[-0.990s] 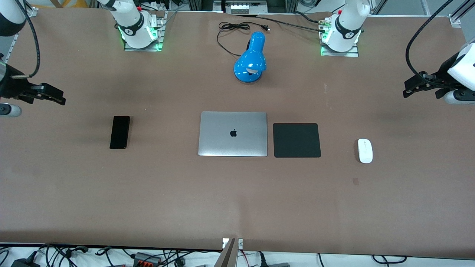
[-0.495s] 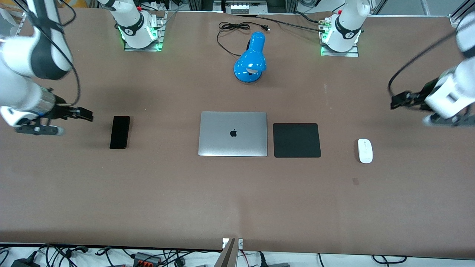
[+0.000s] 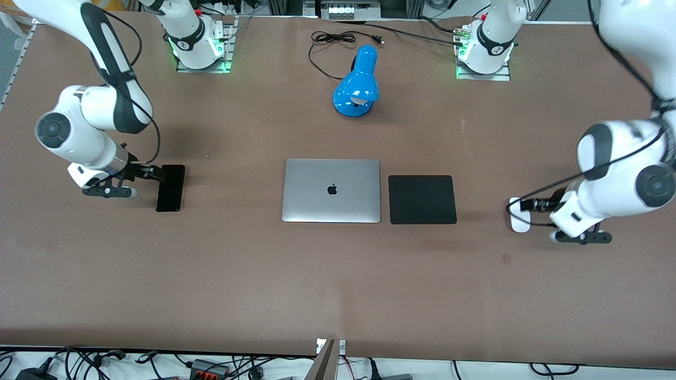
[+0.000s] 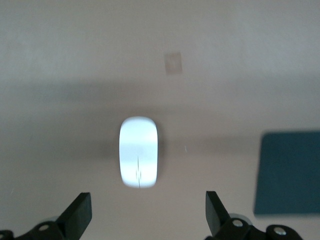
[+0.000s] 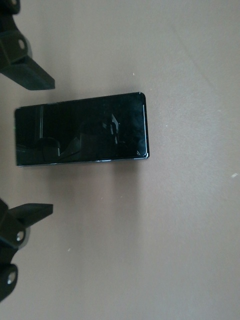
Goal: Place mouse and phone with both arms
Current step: 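Grasp the phone with the right gripper while the left gripper grasps the mouse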
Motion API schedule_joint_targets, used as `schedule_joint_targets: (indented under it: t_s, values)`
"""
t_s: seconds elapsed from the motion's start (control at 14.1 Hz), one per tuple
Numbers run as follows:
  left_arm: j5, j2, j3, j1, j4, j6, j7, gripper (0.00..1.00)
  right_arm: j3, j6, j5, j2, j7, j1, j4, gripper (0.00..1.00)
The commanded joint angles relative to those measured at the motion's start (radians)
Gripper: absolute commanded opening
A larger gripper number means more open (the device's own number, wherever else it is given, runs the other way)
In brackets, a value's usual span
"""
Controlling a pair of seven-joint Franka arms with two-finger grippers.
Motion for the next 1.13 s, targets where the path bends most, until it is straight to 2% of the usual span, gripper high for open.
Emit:
schedule_joint_targets:
  t_s: [0.0, 0.14, 0.42, 0.85, 0.92, 0.99, 1.06]
  values:
    - [-0.001, 0.007, 0.005, 0.015, -0.112, 0.200, 0.065, 1.00, 0.012, 0.054, -0.032, 0.037, -0.028, 0.005, -0.001, 1.00]
    - [-0.001, 0.015, 0.005, 0.041, -0.215, 0.389, 0.109, 1.00, 0.014, 0.060, -0.040, 0.056, -0.040, 0.005, -0.001, 1.00]
    - [-0.001, 0.025, 0.004, 0.041, -0.330, 0.540, 0.110, 1.00, 0.014, 0.114, -0.040, 0.106, -0.040, 0.005, -0.001, 1.00]
    - [-0.001, 0.050, 0.004, 0.038, -0.366, 0.583, 0.112, 0.99, 0.014, 0.122, -0.040, 0.134, -0.045, 0.028, -0.001, 1.00]
    - [-0.001, 0.056, 0.004, 0.041, -0.366, 0.583, 0.113, 0.93, 0.014, 0.135, -0.040, 0.143, -0.047, 0.028, -0.001, 1.00]
    - [-0.001, 0.056, 0.004, 0.041, -0.373, 0.582, 0.113, 0.82, 0.014, 0.137, -0.040, 0.148, -0.053, 0.028, -0.001, 1.00]
    - [-0.001, 0.052, 0.004, 0.041, -0.376, 0.579, 0.113, 0.63, 0.014, 0.136, -0.040, 0.148, -0.054, 0.028, -0.001, 1.00]
